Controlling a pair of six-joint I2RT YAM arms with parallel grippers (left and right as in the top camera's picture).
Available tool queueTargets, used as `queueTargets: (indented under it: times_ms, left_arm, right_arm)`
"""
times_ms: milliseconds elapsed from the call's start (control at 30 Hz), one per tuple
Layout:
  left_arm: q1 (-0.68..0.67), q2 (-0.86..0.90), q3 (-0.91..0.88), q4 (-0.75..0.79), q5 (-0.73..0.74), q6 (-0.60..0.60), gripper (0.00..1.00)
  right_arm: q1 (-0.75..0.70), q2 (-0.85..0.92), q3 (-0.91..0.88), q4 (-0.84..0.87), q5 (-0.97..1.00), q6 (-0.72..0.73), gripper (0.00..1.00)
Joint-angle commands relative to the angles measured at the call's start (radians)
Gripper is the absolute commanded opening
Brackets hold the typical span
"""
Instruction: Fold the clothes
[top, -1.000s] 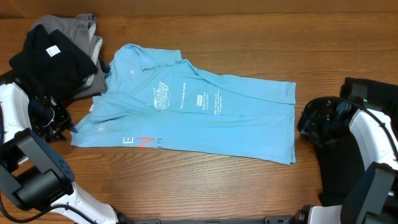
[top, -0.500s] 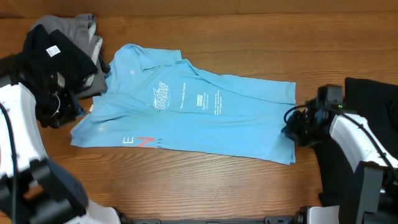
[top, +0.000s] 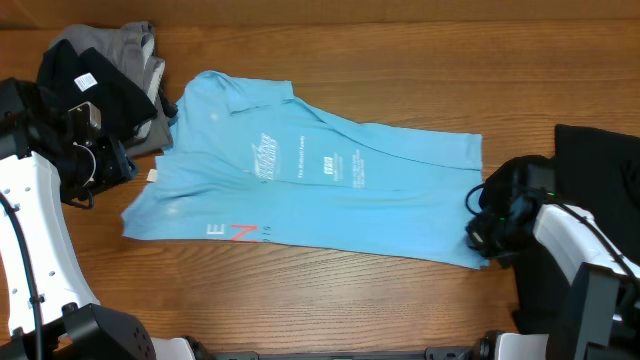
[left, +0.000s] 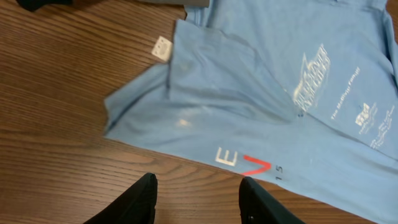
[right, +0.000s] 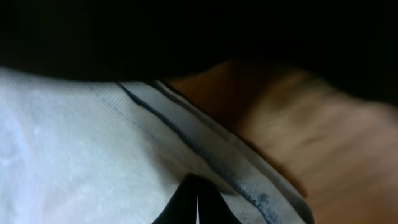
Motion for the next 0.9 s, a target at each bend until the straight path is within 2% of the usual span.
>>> queueTargets:
  times_ms: [0, 67, 133, 267, 433, 633, 867]
  left_arm:
    - [0.000, 0.000, 0.013, 0.003, 0.006, 0.019, 0.47]
    - [-0.008, 0.000, 0.013, 0.014, 0.016, 0.016, 0.48]
    - [-0.029, 0.000, 0.013, 0.031, 0.017, 0.016, 0.50]
    - [-0.124, 0.000, 0.013, 0.135, 0.026, 0.043, 0.55]
    - [-0.300, 0.029, 0.013, 0.297, 0.027, 0.091, 0.72]
    - [-0.476, 0.210, 0.013, 0.494, -0.051, 0.044, 0.81]
    - [-0.534, 0.454, 0.013, 0.716, -0.122, -0.022, 0.79]
  right_arm:
    - [-0.058, 0.023, -0.013, 0.005, 0.211, -0.019, 0.06]
    - [-0.058, 0.023, 0.007, 0.010, 0.194, -0.072, 0.08]
    - [-0.054, 0.023, 0.041, 0.009, 0.115, -0.161, 0.14]
    - [-0.053, 0.015, 0.135, -0.040, -0.011, -0.243, 0.25]
    - [-0.053, -0.018, 0.281, -0.150, -0.163, -0.298, 0.33]
    - [-0.039, -0.056, 0.366, -0.183, -0.341, -0.399, 0.38]
    - [-0.029, -0.058, 0.368, -0.204, -0.364, -0.422, 0.39]
